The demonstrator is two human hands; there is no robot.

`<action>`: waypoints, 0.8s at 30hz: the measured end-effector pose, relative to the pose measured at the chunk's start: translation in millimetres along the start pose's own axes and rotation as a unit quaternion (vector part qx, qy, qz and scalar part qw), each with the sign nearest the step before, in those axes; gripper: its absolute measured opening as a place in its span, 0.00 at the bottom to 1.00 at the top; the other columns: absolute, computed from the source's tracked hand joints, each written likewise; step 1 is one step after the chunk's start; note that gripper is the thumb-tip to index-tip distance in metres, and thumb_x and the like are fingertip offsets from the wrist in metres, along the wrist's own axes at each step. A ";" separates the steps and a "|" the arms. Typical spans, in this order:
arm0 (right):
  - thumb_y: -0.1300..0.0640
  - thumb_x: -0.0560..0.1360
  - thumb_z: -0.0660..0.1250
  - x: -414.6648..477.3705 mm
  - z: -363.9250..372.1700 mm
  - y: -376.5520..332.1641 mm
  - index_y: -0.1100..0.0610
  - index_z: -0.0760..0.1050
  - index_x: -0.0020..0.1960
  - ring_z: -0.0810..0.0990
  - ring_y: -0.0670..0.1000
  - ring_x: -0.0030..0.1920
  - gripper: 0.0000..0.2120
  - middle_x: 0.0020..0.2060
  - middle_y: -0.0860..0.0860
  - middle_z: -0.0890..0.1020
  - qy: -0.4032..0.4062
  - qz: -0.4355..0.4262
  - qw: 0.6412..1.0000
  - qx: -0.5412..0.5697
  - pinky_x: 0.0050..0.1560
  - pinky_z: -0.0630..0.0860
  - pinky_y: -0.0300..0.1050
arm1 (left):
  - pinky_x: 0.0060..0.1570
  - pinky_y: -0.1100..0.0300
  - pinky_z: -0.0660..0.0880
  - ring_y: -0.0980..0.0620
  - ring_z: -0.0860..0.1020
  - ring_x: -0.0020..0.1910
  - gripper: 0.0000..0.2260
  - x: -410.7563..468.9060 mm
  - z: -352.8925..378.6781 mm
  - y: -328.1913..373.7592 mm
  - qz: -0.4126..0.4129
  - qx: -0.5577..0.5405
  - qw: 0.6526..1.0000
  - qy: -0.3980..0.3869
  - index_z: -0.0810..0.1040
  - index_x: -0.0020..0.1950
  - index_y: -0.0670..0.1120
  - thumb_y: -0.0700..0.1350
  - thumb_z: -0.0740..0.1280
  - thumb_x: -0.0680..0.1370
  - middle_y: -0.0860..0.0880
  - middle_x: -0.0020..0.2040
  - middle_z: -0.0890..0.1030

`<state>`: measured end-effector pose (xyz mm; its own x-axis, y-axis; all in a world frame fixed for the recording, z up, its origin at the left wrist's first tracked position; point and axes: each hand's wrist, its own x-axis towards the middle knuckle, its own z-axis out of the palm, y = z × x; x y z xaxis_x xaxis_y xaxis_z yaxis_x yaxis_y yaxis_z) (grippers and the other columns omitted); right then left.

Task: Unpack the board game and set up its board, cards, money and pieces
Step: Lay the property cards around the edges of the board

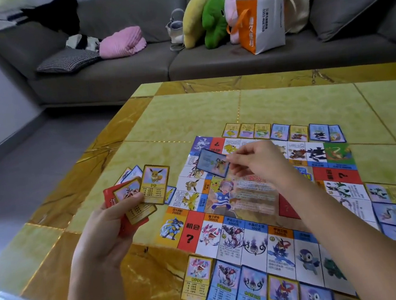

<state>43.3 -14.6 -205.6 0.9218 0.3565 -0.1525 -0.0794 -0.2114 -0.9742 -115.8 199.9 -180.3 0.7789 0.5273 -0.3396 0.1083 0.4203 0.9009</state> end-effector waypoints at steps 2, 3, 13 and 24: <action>0.64 0.74 0.69 25.4 21.9 -7.5 0.65 0.79 0.42 0.81 0.51 0.31 0.04 0.33 0.58 0.82 -0.024 -0.002 1.000 -0.016 0.34 0.80 0.39 | 0.25 0.65 0.76 0.53 0.83 0.30 0.05 2.4 -0.9 -0.6 0.006 -0.003 1.000 0.011 0.77 0.47 0.40 0.33 0.65 0.74 0.46 0.35 0.85; 0.64 0.74 0.70 38.9 34.8 -10.9 0.65 0.79 0.42 0.80 0.51 0.30 0.04 0.33 0.58 0.81 -0.034 -0.003 0.999 -0.022 0.33 0.79 0.38 | 0.25 0.65 0.76 0.53 0.83 0.31 0.05 4.6 -1.9 -0.4 0.007 -0.009 1.000 0.018 0.77 0.47 0.40 0.33 0.66 0.73 0.46 0.35 0.85; 0.51 0.66 0.78 116.3 114.8 -7.1 0.62 0.83 0.45 0.82 0.54 0.41 0.16 0.40 0.56 0.84 -0.044 -0.007 0.950 -0.310 0.42 0.78 0.46 | 0.25 0.64 0.76 0.51 0.83 0.31 0.17 12.3 -7.0 0.5 0.003 -0.025 0.998 0.052 0.77 0.51 0.38 0.37 0.70 0.63 0.44 0.37 0.85; 0.51 0.62 0.80 121.4 123.9 -22.4 0.55 0.80 0.47 0.79 0.53 0.52 0.17 0.44 0.50 0.81 -0.145 -0.041 0.914 -0.377 0.57 0.75 0.53 | 0.28 0.64 0.78 0.50 0.84 0.36 0.09 12.4 -7.8 2.4 0.027 -0.051 0.995 0.086 0.78 0.50 0.38 0.33 0.69 0.71 0.43 0.40 0.85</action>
<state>110.0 146.1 -223.0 0.7648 0.6026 -0.2280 0.3703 -0.7006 -0.6099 -110.8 213.3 -184.4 0.6642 0.6656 -0.3403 -0.0016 0.4565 0.8897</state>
